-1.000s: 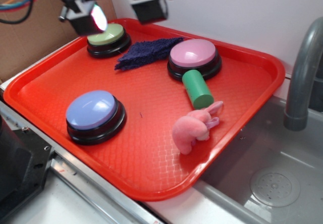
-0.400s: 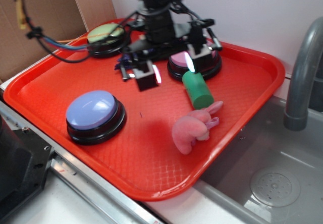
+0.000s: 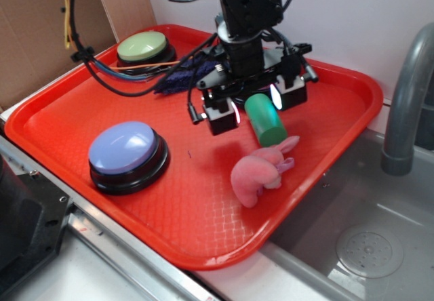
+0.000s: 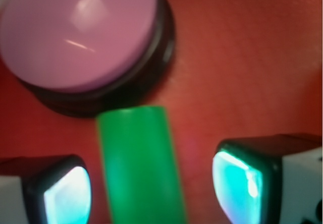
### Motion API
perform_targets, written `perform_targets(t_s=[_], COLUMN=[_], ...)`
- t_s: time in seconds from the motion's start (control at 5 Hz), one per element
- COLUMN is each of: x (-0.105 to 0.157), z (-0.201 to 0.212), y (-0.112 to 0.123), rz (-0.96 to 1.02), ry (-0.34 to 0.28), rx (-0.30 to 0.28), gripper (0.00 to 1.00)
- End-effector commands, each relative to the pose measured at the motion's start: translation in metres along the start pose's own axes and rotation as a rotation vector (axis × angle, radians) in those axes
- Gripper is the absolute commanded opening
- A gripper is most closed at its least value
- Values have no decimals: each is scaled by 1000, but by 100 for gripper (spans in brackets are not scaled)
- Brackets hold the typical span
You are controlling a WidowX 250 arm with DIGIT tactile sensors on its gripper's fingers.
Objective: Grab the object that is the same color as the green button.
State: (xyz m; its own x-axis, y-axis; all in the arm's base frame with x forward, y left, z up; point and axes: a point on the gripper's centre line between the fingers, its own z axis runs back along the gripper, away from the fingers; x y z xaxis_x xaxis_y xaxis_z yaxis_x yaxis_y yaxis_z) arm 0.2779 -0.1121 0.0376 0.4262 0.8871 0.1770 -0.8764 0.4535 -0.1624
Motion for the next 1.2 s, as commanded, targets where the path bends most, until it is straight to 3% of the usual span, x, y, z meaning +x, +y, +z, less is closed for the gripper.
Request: perform_targets(t_s=[0.0, 0.2, 0.4, 0.6, 0.8, 1.0], x=[14, 10, 10, 11, 20, 36], z=[-2, -4, -4, -4, 24, 66], y=[8, 8, 9, 8, 8, 8], rz=[98, 109, 99, 68, -114, -342], ry=[-5, 3, 6, -9, -3, 57], rx=[-27, -18, -27, -36, -43, -53], gripper=[100, 45, 0, 0, 0, 0])
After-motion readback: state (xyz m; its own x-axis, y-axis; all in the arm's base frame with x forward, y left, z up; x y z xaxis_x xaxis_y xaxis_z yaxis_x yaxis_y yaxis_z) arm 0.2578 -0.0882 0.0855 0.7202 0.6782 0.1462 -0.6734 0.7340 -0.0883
